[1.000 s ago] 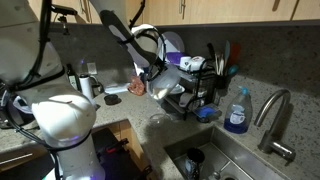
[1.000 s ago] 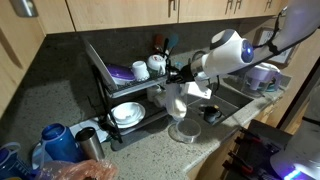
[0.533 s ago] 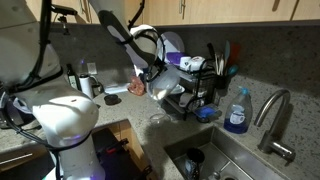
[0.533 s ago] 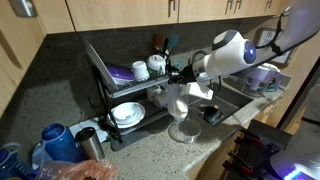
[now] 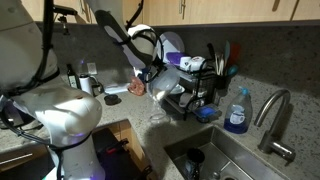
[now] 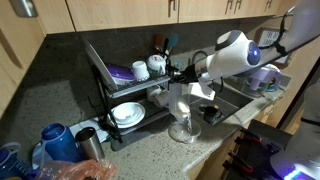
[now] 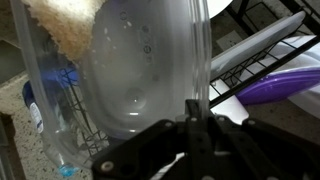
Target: Pour the contents from the left bowl to the right bowl
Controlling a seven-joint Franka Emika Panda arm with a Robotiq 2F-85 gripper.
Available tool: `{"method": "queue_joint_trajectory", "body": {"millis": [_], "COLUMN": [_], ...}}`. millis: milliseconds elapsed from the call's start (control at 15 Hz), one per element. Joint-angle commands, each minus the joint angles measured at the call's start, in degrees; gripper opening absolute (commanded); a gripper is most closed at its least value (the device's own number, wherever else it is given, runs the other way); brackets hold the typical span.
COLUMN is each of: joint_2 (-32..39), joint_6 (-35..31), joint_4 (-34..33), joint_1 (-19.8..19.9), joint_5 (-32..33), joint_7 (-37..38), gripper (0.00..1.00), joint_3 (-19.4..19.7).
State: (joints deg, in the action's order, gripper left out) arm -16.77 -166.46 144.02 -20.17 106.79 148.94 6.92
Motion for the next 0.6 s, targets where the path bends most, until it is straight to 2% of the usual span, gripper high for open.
{"method": "queue_joint_trajectory", "body": {"millis": [0,533], "joint_2": [-3.70,-6.13], "joint_6": [3.01,6.95], "joint_4": [2.54,4.82], "joint_1": [-4.03,-12.37], "joint_5": [0.88,2.54], "joint_7": [0.00,0.00], "gripper": [0.01,0.01], "joint_3": [3.50,10.92]}}
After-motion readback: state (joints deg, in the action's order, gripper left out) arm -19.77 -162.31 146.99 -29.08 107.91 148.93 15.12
